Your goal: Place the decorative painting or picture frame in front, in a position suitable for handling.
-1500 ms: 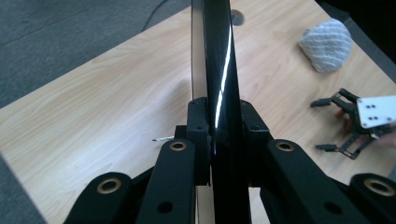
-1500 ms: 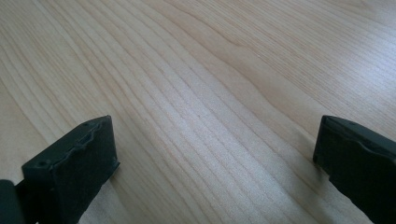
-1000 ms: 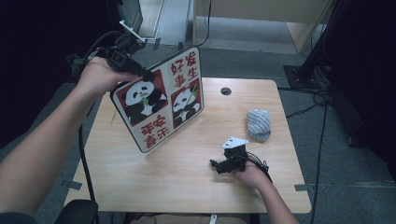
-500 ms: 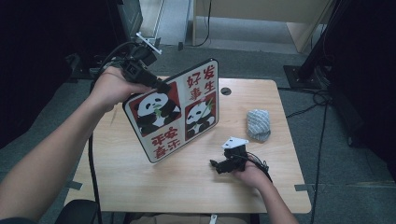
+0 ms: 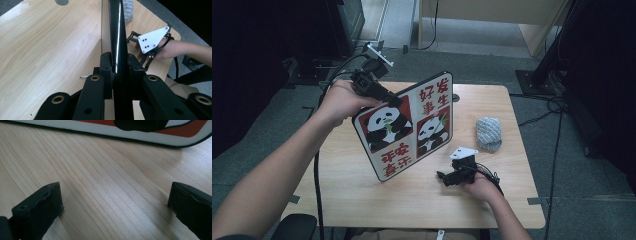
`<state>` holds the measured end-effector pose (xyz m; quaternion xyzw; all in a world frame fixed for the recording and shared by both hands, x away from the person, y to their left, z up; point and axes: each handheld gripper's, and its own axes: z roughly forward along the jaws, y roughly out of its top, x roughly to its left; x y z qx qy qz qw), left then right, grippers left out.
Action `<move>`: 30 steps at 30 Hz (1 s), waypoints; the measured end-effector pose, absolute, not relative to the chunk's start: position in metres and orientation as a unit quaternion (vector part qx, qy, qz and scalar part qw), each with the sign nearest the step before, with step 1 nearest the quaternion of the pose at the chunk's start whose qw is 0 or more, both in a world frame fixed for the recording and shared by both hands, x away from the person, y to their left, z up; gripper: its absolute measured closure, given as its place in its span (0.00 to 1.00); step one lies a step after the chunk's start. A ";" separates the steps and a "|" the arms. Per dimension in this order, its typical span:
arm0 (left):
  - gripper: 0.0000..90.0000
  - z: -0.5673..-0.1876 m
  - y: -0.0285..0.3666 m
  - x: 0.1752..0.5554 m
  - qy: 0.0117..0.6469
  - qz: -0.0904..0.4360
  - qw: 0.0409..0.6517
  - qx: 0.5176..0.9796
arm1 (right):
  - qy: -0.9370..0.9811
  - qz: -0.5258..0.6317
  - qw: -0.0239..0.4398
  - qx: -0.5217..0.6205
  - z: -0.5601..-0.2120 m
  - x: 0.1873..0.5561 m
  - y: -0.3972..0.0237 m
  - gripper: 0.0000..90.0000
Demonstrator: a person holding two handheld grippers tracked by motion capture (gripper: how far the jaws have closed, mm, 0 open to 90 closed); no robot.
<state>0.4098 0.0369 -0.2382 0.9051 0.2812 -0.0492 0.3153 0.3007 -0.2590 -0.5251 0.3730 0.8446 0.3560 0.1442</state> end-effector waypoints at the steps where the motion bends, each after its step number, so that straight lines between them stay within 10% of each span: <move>1: 0.87 -0.238 0.037 0.410 0.281 -0.049 0.315 0.905 | 0.845 0.356 0.144 0.373 -0.525 0.301 -0.259 0.00; 16: 0.83 -0.246 0.048 0.422 0.323 -0.069 0.317 0.889 | 0.847 0.358 0.141 0.368 -0.525 0.300 -0.259 0.00; 30: 0.43 -0.254 0.056 0.430 0.328 -0.062 0.327 0.884 | 0.847 0.357 0.141 0.368 -0.525 0.301 -0.258 0.00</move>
